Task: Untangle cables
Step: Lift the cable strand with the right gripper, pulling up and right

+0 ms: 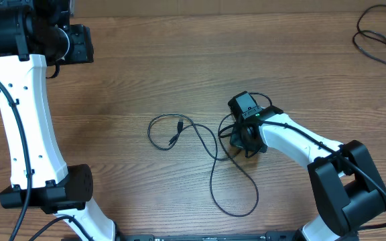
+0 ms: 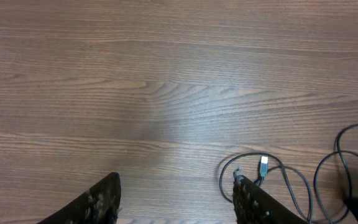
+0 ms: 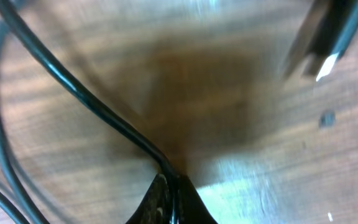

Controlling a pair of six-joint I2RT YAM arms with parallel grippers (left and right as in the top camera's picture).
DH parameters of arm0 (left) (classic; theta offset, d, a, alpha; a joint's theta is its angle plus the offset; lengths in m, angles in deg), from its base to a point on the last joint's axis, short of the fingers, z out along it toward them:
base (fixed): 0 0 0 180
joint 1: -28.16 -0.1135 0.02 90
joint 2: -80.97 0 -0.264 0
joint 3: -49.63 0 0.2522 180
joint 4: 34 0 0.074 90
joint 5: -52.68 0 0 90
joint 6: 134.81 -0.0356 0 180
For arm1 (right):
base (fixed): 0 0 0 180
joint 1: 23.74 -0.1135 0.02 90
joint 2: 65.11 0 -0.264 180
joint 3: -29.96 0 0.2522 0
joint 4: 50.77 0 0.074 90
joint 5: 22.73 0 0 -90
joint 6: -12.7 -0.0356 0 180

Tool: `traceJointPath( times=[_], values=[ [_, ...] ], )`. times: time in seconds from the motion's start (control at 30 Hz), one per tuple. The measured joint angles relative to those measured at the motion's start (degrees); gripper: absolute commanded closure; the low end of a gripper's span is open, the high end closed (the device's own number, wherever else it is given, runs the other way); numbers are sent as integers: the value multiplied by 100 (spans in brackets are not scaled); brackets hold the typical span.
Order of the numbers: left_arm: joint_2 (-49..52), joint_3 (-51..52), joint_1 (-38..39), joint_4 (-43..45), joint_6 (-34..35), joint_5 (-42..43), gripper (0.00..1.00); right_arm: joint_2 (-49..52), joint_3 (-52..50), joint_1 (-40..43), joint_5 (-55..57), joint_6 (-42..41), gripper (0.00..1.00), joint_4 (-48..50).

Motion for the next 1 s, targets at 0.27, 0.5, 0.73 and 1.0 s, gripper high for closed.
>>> traceJointPath(
  times=[0.27, 0.5, 0.73, 1.0],
  values=[
    [0, 0, 0, -2, 0, -4, 42, -142, 1451, -4, -125, 673, 96, -911],
    [0, 0, 0, 0, 0, -17, 40, -595, 4385, -4, -179, 1327, 96, -2319],
    [0, 0, 0, 92, 0, -20, 40, -702, 7226, -2, -199, 1941, 96, -2743],
    [0, 0, 0, 52, 0, -17, 40, -940, 8415, 76, -197, 2326, 96, -1056]
  ],
)
